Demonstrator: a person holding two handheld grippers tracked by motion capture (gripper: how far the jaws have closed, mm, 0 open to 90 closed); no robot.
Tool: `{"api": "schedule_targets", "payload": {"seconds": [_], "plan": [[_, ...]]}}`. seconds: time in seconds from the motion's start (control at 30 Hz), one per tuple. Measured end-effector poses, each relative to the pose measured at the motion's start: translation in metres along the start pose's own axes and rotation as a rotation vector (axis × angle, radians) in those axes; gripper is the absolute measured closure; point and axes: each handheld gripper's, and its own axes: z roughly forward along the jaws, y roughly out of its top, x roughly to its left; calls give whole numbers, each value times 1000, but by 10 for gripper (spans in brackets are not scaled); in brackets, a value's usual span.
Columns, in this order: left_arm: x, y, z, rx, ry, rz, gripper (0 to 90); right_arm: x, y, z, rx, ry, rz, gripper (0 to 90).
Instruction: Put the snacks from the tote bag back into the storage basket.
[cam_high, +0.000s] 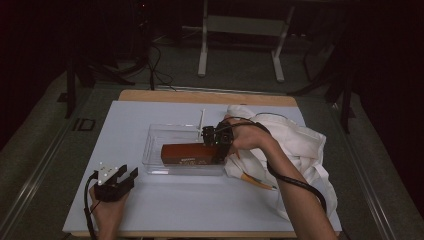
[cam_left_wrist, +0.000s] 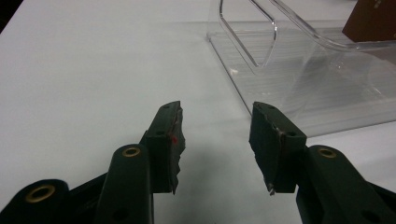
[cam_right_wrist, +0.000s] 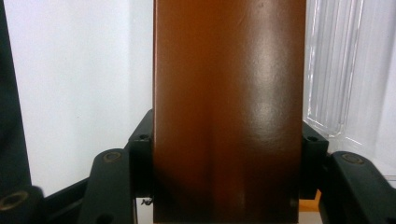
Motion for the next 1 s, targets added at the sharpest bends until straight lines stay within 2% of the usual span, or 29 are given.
{"api": "schedule_targets", "payload": {"seconds": [0.6, 1.0], "plan": [[0, 0, 0, -2, 0, 1, 545, -3, 4, 10, -7, 11, 6, 418], [0, 0, 0, -2, 1, 1, 545, -2, 0, 7, 5, 2, 17, 408]]}}
